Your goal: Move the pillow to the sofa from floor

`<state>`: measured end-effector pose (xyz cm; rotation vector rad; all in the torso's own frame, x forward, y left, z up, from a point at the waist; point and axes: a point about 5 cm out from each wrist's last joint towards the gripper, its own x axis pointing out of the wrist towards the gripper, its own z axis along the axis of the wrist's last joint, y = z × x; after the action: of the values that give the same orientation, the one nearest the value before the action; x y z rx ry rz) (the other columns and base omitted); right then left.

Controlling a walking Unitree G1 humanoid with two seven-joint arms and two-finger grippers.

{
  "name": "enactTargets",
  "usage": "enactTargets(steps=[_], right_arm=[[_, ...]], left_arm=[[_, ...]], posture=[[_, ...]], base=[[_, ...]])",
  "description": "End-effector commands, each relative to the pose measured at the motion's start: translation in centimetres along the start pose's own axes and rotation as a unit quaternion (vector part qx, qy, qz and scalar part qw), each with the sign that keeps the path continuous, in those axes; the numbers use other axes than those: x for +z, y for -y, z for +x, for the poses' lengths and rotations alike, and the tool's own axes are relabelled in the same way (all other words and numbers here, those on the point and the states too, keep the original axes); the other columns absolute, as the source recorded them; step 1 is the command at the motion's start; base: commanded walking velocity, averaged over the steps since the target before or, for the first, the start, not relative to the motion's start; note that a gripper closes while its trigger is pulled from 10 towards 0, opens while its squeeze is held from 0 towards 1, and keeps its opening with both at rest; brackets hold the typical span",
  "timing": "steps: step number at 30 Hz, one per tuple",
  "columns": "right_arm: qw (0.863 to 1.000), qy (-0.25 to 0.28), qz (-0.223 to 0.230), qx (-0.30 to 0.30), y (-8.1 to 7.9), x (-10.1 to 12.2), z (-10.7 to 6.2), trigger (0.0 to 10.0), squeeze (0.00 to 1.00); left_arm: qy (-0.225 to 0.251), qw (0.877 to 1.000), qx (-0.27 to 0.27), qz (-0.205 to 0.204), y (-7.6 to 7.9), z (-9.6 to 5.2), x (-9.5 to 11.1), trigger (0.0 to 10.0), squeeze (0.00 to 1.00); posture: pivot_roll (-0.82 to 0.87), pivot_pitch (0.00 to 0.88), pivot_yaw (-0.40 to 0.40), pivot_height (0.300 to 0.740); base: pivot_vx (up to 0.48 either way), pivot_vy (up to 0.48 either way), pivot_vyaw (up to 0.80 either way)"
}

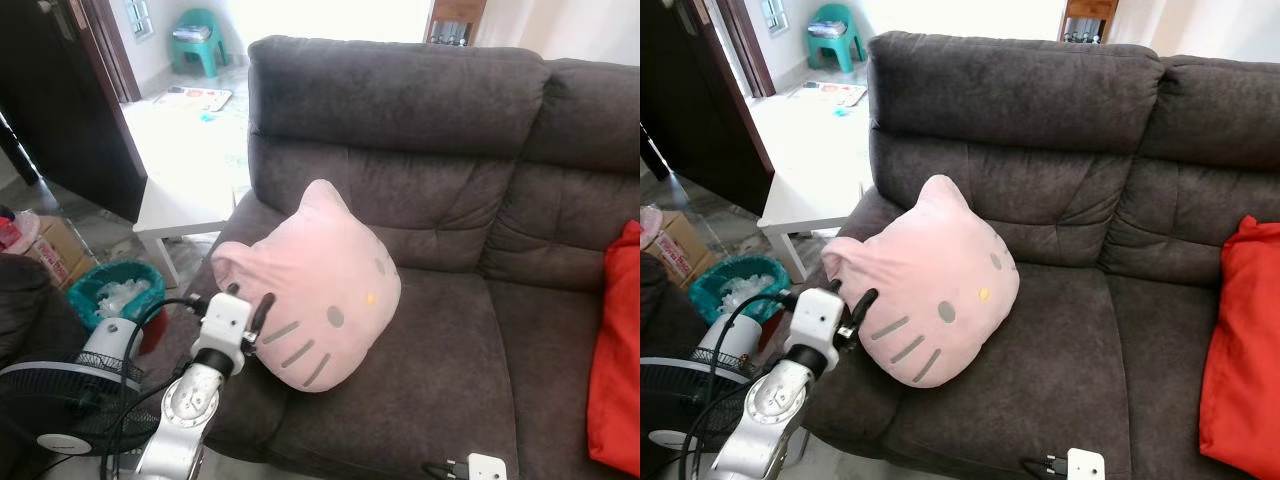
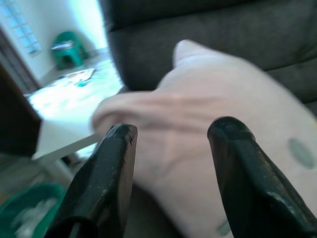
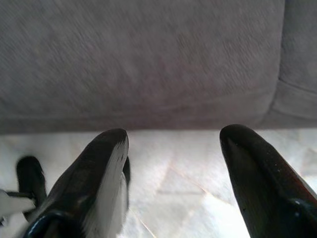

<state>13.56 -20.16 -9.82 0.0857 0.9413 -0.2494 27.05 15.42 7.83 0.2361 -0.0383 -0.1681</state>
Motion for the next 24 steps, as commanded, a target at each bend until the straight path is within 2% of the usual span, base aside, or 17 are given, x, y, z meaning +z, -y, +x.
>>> enactTargets(steps=[1,6,10,15,20,24], right_arm=[[1.000,0.013,0.011,0.009,-0.4,0.5,0.1,10.0,0.00],[0.999,0.029,0.022,0.010,-0.4,1.3,0.3,10.0,0.00],[0.999,0.027,0.015,0.013,0.0,1.4,0.3,10.0,0.00],[1.000,0.021,0.009,0.012,0.3,1.3,0.3,10.0,0.00],[0.999,0.022,0.023,0.014,-0.2,1.4,0.3,10.0,0.00],[0.999,0.022,0.020,0.021,-0.6,1.4,0.4,10.0,0.00]], left_arm=[[-0.012,1.000,0.019,-0.005,-0.4,-0.5,-0.8,10.0,0.00],[-0.021,0.999,0.032,-0.003,-1.0,-1.0,-1.4,10.0,0.00],[-0.024,0.999,0.030,0.002,-0.6,-1.4,-1.9,10.0,0.00],[-0.017,0.999,0.029,0.002,-0.3,-1.2,-1.8,10.0,0.00],[-0.017,1.000,0.026,0.002,-0.2,-0.6,-1.9,10.0,0.00],[-0.007,1.000,0.018,-0.015,0.1,-0.2,-1.5,10.0,0.00]], posture=[[0.07,0.000,-0.007,0.740],[0.07,0.000,-0.007,0.740],[0.07,0.000,-0.020,0.740],[0.08,0.000,-0.030,0.740],[0.07,0.000,-0.023,0.740],[0.07,0.000,-0.017,0.740]], base=[[0.000,0.000,0.00],[0.000,0.000,0.00],[0.000,0.000,0.00],[0.000,0.000,0.00],[0.000,0.000,0.00],[0.000,0.000,0.00]])
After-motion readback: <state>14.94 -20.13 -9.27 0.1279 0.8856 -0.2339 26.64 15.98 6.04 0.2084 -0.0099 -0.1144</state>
